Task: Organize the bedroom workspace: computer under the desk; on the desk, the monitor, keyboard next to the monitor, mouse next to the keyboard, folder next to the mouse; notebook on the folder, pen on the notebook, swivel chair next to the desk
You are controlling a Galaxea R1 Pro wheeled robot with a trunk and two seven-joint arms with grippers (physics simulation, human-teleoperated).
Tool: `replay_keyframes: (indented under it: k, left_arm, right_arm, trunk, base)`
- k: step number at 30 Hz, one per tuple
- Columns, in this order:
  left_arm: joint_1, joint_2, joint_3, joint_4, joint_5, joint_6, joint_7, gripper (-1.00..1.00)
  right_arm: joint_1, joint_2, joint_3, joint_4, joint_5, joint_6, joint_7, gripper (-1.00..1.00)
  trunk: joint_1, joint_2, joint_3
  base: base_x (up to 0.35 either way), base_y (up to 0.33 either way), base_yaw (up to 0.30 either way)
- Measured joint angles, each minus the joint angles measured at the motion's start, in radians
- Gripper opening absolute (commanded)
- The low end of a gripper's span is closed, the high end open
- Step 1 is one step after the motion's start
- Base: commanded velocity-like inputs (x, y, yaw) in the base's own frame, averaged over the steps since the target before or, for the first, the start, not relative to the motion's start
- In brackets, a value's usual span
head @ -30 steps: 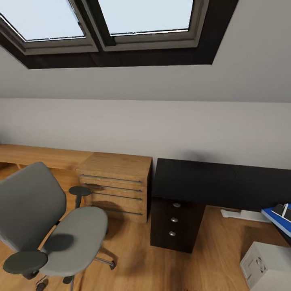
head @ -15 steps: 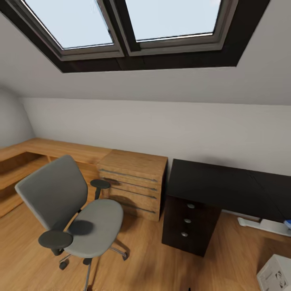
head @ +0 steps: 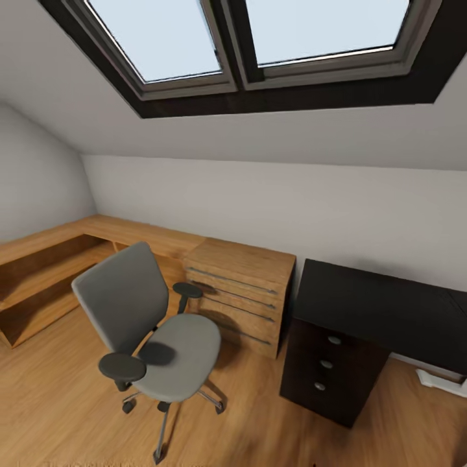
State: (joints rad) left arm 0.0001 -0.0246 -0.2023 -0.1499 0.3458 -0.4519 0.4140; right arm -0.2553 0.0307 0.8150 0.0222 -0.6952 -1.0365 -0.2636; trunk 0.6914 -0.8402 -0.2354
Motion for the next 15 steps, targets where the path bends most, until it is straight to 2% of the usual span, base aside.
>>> replay_keyframes:
  k: [3,7,11,15]
  left_arm:
    - [0.000,0.000,-0.001,0.006,0.000,0.000,0.000,1.00]
    - [0.000,0.000,-0.001,0.008,0.000,0.000,0.000,1.00]
    - [0.000,-0.001,-0.002,0.008,-0.001,0.000,-0.002,1.00]
    - [0.000,-0.022,-0.007,0.008,-0.001,0.000,-0.003,1.00]
  right_arm:
    - [0.000,-0.001,0.000,0.000,-0.001,0.010,0.001,1.00]
    - [0.000,0.003,0.001,0.000,-0.002,0.077,0.003,1.00]
    - [0.000,0.002,0.000,-0.001,-0.003,0.085,0.002,1.00]
    - [0.000,0.000,-0.001,-0.001,-0.003,0.085,0.001,1.00]
  trunk:
    - [0.000,0.000,0.000]
    - [0.000,0.000,0.000]
    - [0.000,0.000,0.000]
    - [0.000,0.000,0.000]
  base:
    - [0.000,0.000,0.281]
    - [0.000,0.000,0.281]
    - [0.000,0.000,0.281]
    - [0.000,0.000,0.281]
